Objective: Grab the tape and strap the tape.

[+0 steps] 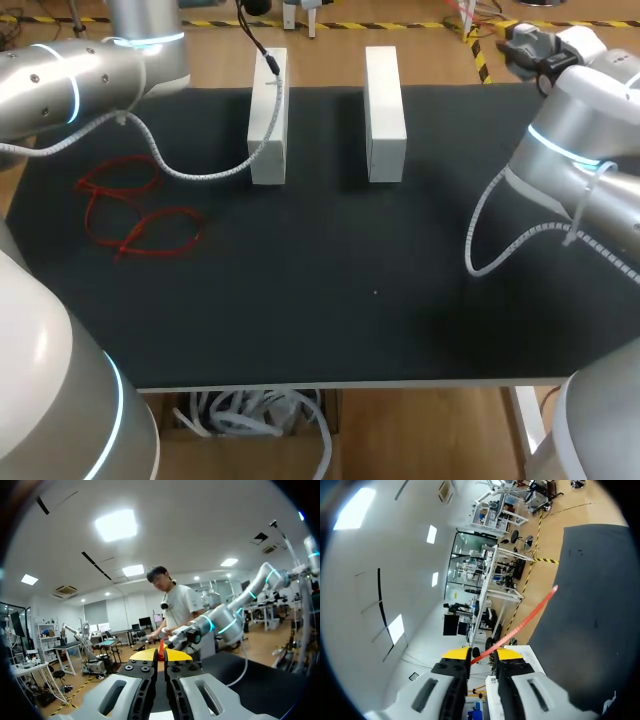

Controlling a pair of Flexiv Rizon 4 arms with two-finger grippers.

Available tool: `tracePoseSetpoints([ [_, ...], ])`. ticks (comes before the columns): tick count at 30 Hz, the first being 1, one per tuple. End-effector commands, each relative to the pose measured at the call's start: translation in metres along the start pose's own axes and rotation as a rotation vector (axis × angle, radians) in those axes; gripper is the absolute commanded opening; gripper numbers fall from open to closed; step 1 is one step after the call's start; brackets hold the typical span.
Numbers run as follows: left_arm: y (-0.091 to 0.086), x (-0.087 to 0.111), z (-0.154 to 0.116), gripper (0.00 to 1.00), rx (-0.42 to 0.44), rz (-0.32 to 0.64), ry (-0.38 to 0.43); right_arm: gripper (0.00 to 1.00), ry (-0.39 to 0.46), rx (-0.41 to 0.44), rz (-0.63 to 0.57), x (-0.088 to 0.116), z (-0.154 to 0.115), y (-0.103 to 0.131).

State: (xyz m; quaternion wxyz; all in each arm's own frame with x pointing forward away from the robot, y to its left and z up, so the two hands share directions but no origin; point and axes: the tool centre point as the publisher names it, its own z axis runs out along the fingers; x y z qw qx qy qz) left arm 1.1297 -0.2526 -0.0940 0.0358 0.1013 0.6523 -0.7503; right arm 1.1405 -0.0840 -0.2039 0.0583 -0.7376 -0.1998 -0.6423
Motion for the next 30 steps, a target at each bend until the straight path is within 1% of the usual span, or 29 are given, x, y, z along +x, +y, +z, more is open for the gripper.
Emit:
tracePoseSetpoints([
  [1, -0.001, 0.001, 0.0, 0.0, -0.002, -0.001, 0.0, 0.24, -0.005, -0.006, -0.005, -0.003, -0.007, 0.005],
  [3, -0.001, 0.001, 0.0, 0.0, -0.002, -0.001, 0.0, 0.24, -0.012, -0.014, -0.013, -0.006, -0.01, 0.008],
  [6, -0.001, 0.001, 0.0, 0.0, -0.002, -0.001, 0.0, 0.29, -0.012, -0.02, -0.012, -0.009, -0.014, 0.012],
  [10, -0.001, 0.001, 0.0, 0.0, -0.002, -0.001, 0.0, 0.26, -0.014, -0.028, -0.015, -0.013, -0.02, 0.017],
  [16, -0.001, 0.001, 0.0, 0.0, -0.002, -0.001, 0.0, 0.27, -0.025, -0.042, -0.01, -0.017, -0.024, 0.023],
  [19, -0.001, 0.001, 0.0, 0.0, -0.002, -0.001, 0.0, 0.31, -0.028, -0.045, -0.009, -0.018, -0.024, 0.025],
  [22, -0.001, 0.001, 0.0, 0.0, -0.002, -0.001, 0.0, 0.29, -0.03, -0.048, -0.008, -0.018, -0.024, 0.026],
  [24, -0.001, 0.001, 0.0, 0.0, -0.002, -0.001, 0.0, 0.26, -0.029, -0.048, -0.006, -0.018, -0.023, 0.026],
  [26, -0.001, 0.001, 0.0, 0.0, -0.002, -0.001, 0.0, 0.28, -0.026, -0.048, -0.005, -0.018, -0.023, 0.026],
  [30, -0.001, 0.001, 0.0, 0.0, -0.002, -0.001, 0.0, 0.28, -0.025, -0.049, 0.0, -0.019, -0.021, 0.025],
])
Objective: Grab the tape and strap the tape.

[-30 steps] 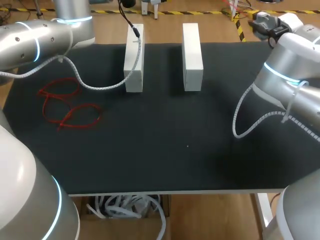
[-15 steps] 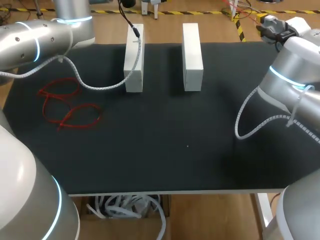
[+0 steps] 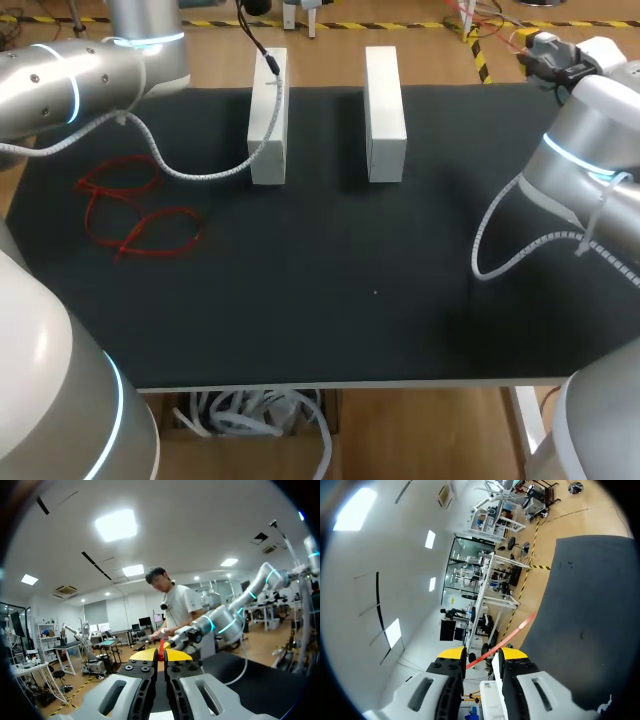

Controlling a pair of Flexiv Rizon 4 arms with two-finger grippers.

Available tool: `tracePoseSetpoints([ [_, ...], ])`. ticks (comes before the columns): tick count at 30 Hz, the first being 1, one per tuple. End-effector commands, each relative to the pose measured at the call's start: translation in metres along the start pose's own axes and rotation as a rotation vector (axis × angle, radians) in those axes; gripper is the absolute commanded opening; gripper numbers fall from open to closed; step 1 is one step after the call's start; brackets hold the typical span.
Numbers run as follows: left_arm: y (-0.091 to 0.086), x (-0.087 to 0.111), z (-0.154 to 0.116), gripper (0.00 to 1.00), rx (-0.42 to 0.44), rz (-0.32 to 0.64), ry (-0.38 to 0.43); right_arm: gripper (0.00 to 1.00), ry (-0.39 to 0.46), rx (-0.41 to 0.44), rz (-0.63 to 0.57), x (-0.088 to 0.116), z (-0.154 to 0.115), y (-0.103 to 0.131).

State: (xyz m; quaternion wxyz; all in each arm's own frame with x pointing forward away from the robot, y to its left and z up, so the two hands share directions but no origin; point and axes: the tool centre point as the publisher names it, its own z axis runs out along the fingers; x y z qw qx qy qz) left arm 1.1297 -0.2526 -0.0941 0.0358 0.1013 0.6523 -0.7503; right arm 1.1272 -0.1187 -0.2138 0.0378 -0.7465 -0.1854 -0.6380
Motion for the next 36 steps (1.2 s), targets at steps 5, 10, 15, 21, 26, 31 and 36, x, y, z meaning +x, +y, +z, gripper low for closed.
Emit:
tracePoseSetpoints([
  [5, -0.001, 0.001, 0.0, 0.0, -0.002, -0.001, 0.0, 0.3, 0.0, -0.001, 0.001, 0.001, 0.005, -0.002],
  [10, -0.001, 0.001, 0.0, 0.0, -0.002, -0.001, 0.0, 0.31, 0.003, -0.004, 0.0, 0.002, 0.009, -0.001],
  [15, -0.001, 0.001, 0.0, 0.0, -0.002, -0.001, 0.0, 0.33, 0.004, -0.005, -0.007, 0.003, 0.011, -0.001],
  [21, -0.001, 0.001, 0.0, 0.0, -0.002, -0.001, 0.0, 0.35, 0.005, -0.009, -0.013, 0.004, 0.015, 0.0],
  [26, -0.001, 0.001, 0.0, 0.0, -0.002, -0.001, 0.0, 0.36, 0.009, -0.004, -0.022, 0.004, 0.018, -0.001],
  [31, -0.001, 0.001, 0.0, 0.0, -0.002, -0.001, 0.0, 0.36, 0.01, 0.001, -0.026, 0.004, 0.019, -0.002],
  [36, -0.001, 0.001, 0.0, 0.0, -0.002, -0.001, 0.0, 0.37, 0.01, 0.005, -0.026, 0.003, 0.02, -0.004],
])
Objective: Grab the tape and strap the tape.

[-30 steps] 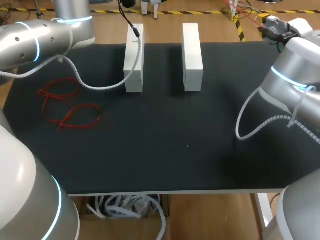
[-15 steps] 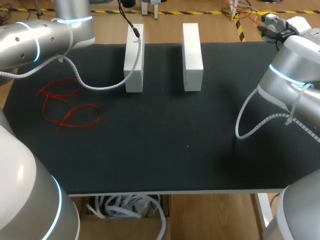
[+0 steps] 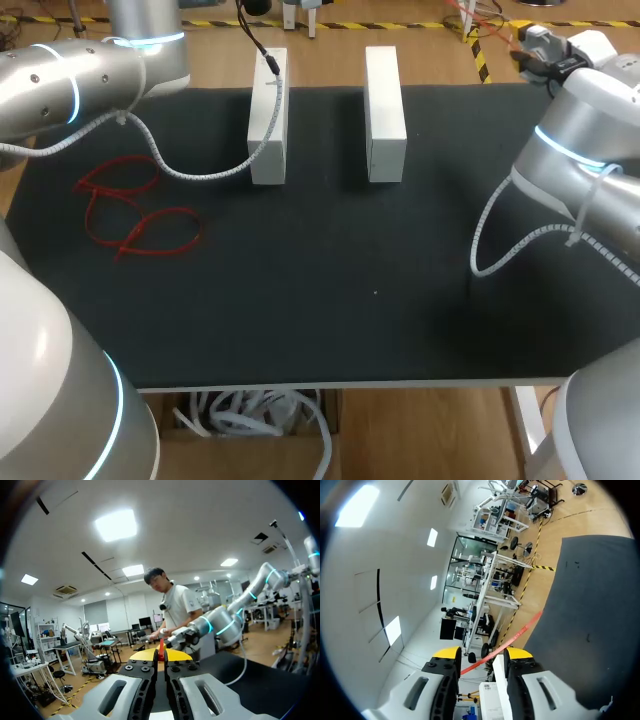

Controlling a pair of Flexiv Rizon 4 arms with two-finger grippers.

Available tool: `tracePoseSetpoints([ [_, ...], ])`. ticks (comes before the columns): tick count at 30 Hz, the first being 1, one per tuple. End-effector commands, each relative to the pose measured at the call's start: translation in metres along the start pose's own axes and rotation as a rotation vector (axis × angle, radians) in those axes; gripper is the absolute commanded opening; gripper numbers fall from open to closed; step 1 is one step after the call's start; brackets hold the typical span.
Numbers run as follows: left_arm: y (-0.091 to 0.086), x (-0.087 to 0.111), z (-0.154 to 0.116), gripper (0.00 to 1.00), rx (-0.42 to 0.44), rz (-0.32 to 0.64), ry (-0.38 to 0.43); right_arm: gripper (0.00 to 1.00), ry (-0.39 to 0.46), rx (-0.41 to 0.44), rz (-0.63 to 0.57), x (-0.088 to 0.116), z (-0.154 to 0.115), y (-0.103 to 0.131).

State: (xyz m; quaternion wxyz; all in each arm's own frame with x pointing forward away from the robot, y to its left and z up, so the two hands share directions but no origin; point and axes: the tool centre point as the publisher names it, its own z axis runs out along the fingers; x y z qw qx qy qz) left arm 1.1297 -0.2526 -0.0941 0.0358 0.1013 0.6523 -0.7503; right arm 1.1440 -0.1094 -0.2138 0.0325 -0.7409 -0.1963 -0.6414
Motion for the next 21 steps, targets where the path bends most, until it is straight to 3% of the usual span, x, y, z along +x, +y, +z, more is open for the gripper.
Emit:
tracePoseSetpoints([
  [1, -0.0008, 0.0009, -0.0004, 0.0, -0.002, -0.001, 0.0, 0.38, 0.001, 0.0, -0.001, -0.0007, 0.0017, -0.0011],
  [11, -0.0008, 0.0009, -0.0004, 0.0, -0.002, -0.001, 0.0, 0.36, 0.002, -0.002, -0.004, -0.0005, 0.0016, -0.0002],
  [14, -0.0008, 0.0009, -0.0004, 0.0, -0.002, -0.001, 0.0, 0.2, 0.003, -0.003, -0.004, -0.0004, 0.0004, -0.0001],
  [16, -0.0008, 0.0009, -0.0004, 0.0, -0.002, -0.001, 0.0, 0.23, 0.0, -0.004, -0.004, -0.0013, -0.0007, 0.0005],
  [18, -0.0008, 0.0009, -0.0004, 0.0, -0.002, -0.001, 0.0, 0.18, -0.001, -0.004, -0.003, -0.0016, -0.0033, 0.0007],
  [21, -0.0008, 0.0009, -0.0004, 0.0, -0.002, -0.001, 0.0, 0.22, -0.005, -0.007, -0.002, -0.0031, -0.0067, 0.0019],
])
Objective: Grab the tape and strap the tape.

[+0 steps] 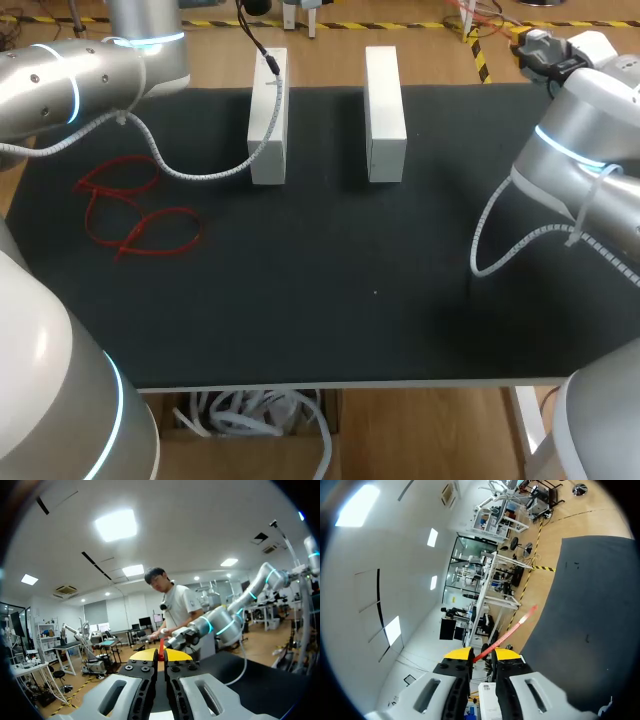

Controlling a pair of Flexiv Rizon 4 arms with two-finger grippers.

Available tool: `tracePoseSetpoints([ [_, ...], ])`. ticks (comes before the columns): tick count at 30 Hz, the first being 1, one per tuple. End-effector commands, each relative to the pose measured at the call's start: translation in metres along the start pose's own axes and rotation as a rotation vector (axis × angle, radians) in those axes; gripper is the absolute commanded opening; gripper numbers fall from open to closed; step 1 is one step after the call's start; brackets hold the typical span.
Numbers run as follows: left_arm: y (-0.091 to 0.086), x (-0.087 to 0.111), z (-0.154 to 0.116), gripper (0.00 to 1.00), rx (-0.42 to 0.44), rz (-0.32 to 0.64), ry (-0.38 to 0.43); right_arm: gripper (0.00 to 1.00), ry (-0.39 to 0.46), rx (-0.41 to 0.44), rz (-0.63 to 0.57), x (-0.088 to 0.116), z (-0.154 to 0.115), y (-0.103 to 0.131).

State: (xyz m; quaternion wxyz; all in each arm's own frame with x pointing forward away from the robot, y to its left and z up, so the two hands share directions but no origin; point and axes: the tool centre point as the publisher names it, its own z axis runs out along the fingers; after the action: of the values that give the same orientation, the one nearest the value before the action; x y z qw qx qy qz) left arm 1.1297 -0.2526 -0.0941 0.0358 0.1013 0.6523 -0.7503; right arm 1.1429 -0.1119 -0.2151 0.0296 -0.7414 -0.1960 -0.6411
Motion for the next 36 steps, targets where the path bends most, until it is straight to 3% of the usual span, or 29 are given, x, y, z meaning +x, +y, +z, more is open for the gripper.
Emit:
tracePoseSetpoints([
  [1, -0.0008, 0.0009, -0.0003, 0.0, -0.002, -0.001, 0.0, 0.21, -0.004, -0.004, 0.002, -0.0017, -0.006, 0.0008],
  [9, -0.0008, 0.0009, -0.0003, 0.0, -0.002, -0.001, 0.0, 0.23, -0.008, -0.014, 0.003, -0.0025, -0.0085, 0.0033],
  [13, -0.0008, 0.0009, -0.0003, 0.0, -0.002, -0.001, 0.0, 0.14, -0.005, -0.016, 0.002, -0.0014, -0.0088, 0.0036],
  [14, -0.0008, 0.0009, -0.0003, 0.0, -0.002, -0.001, 0.0, 0.03, -0.004, -0.016, 0.002, -0.0009, -0.0089, 0.0036],
  [15, -0.0008, 0.0009, -0.0003, 0.0, -0.002, -0.001, 0.0, 0.0, -0.004, -0.015, 0.002, -0.0009, -0.0089, 0.0035],
  [36, -0.0013, 0.0007, -0.001, 0.0, -0.018, 0.0, -0.007, 0.0, 0.011, 0.003, -0.032, 0.0059, -0.0073, 0.0003],
])
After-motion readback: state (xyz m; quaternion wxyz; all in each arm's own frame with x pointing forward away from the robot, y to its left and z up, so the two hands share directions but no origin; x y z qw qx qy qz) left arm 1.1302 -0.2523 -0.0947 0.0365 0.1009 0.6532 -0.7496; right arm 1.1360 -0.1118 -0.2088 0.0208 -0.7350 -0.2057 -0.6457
